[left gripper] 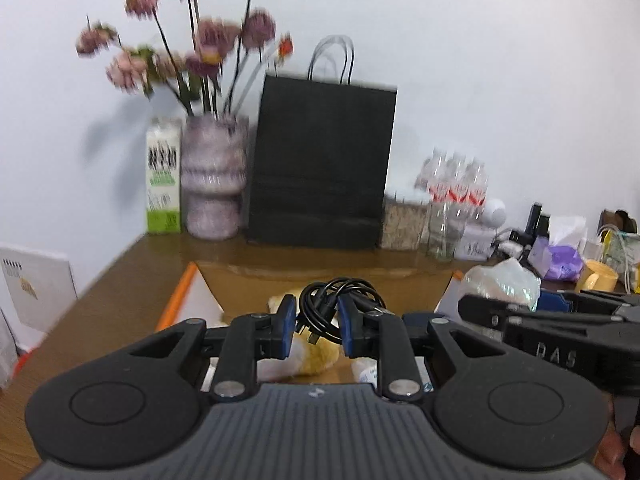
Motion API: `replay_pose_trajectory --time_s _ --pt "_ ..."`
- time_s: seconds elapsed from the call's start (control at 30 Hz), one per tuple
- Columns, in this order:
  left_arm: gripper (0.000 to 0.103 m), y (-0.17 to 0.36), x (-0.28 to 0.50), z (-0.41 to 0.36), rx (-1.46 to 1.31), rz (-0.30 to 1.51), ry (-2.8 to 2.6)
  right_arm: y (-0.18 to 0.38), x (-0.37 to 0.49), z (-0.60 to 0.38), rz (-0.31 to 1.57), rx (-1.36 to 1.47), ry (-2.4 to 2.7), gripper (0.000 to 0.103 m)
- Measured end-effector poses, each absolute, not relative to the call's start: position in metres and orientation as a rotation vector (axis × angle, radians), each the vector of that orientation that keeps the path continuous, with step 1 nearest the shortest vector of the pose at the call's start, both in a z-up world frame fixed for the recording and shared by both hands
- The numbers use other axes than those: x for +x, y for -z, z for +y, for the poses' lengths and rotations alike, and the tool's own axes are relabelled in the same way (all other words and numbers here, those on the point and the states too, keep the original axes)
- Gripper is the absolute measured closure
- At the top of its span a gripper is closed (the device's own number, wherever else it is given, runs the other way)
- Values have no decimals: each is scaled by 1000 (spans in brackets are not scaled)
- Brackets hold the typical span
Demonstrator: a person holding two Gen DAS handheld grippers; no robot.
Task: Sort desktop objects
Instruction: 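Carry the cable and glittery bag into the box and release both, then move the left gripper to the thin black USB cable while the right approaches the braided cable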
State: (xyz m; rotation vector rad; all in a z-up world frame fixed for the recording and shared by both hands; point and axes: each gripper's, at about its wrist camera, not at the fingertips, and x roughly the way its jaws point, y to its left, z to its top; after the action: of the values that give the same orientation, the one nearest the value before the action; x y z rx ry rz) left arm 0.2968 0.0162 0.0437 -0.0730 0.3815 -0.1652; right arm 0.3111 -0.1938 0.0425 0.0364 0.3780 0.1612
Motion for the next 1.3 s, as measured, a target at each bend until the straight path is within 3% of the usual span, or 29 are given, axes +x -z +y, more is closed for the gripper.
replay_pose_trajectory --time_s 0.4,0.5,0.57,0.63,0.67,0.7,0.77,1.3 --pt "80 -3 318 12 -16 501 145 4 337 -202 493 41 -149 54" --pt "79 0 317 10 1 504 134 7 336 -203 509 54 -149 47" --pt "68 -2 313 9 15 476 122 6 333 -204 505 58 -147 37" --pt "41 -6 308 9 22 439 112 3 330 -205 482 64 -139 13" --pt "32 -9 304 9 28 414 100 1 328 -206 470 63 -136 10" --pt "15 -10 301 9 34 393 87 -1 326 -207 457 60 -133 6" --pt "0 -14 296 8 56 343 31 -4 321 -208 432 59 -123 1" --pt "0 -31 278 18 10 282 6 -21 299 -216 365 91 -125 0"
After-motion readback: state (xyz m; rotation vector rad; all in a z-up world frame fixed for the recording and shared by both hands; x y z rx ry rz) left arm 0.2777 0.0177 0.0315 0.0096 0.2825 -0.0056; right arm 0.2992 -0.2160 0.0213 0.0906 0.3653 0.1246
